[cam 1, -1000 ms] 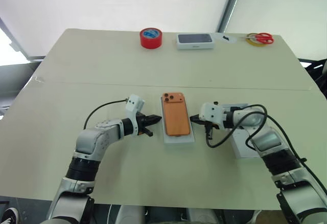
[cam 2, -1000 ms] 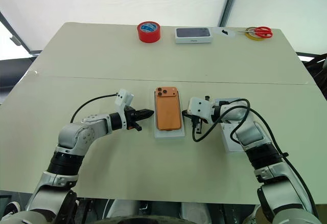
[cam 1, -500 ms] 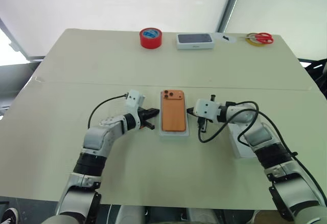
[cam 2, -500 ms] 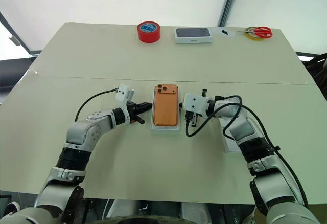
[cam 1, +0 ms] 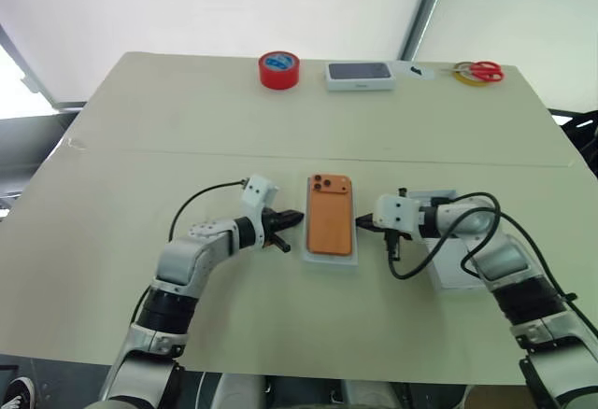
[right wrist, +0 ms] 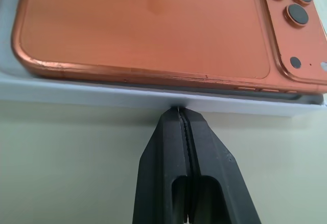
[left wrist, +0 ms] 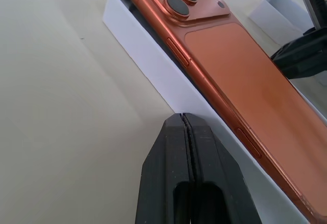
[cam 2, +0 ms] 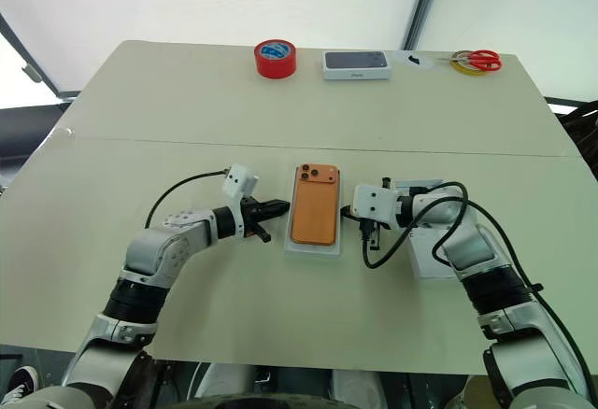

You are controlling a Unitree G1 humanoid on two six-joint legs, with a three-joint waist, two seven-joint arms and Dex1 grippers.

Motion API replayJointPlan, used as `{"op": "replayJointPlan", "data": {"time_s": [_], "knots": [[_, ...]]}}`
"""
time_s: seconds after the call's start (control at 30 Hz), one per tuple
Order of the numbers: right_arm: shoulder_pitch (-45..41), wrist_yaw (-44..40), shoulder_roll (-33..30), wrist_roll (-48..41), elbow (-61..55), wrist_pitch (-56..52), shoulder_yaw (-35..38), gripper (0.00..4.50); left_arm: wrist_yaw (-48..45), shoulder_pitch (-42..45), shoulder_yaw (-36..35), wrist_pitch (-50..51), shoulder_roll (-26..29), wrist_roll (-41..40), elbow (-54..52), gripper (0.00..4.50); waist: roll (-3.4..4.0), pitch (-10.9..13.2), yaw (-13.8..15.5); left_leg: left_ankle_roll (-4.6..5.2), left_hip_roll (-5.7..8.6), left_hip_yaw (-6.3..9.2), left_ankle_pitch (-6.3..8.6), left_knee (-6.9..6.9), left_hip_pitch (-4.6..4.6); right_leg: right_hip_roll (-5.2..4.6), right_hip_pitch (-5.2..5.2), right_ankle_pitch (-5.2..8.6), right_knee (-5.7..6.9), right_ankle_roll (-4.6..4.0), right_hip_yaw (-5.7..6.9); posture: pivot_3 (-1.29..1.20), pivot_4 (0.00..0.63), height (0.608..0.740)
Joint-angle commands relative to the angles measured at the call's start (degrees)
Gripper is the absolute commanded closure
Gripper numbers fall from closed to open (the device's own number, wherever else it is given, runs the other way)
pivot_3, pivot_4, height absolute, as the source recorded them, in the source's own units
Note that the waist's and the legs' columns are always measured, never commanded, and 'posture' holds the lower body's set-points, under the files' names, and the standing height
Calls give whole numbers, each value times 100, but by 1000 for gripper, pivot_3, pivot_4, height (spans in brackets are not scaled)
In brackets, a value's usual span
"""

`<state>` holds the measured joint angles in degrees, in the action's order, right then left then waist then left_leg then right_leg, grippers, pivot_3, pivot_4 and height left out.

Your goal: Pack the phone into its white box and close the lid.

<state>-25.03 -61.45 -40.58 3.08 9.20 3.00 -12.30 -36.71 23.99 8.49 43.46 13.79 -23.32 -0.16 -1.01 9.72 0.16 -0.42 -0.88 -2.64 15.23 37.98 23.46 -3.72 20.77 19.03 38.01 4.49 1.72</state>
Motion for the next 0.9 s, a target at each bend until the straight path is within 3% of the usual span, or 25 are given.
{"op": "replayJointPlan", "data": {"time_s": [0.03, 0.33, 0.73, 0.8, 0.9], "knots": [[17, 47, -133, -105, -298, 76, 216, 4500, -415, 178, 687, -17, -455, -135, -147, 4464, 0, 0, 60, 2, 1, -1, 1, 4, 0, -1, -2, 0, -1, 0, 0, 0, 150, 740], [628, -248, -606, -365, -723, -97, 577, 4500, -702, 263, 1196, -403, -494, 322, 106, 4464, 10, -2, 58, 4, 0, -1, 2, 5, -1, 0, -4, 0, -3, 0, 0, 0, 150, 740], [915, -238, -773, -283, -1024, -374, 720, 4500, -510, 558, 846, -788, -733, 570, 694, 4464, 11, -3, 52, 25, 0, 2, 14, 9, -7, 2, -12, 0, -3, 0, 1, 0, 150, 740], [1000, -563, -840, -604, -1292, -846, 714, 4500, -673, 497, 907, -771, -716, 527, 619, 4464, 11, -3, 52, 23, 0, 2, 13, 9, -7, 2, -12, 0, -3, 0, 1, 0, 150, 740], [751, 7, -671, -112, -928, -306, 698, 4500, -715, 403, 989, -718, -695, 540, 469, 4464, 11, -3, 46, 20, -2, 3, 11, 9, -7, 4, -11, 0, -3, 0, 1, 0, 150, 740]]}}
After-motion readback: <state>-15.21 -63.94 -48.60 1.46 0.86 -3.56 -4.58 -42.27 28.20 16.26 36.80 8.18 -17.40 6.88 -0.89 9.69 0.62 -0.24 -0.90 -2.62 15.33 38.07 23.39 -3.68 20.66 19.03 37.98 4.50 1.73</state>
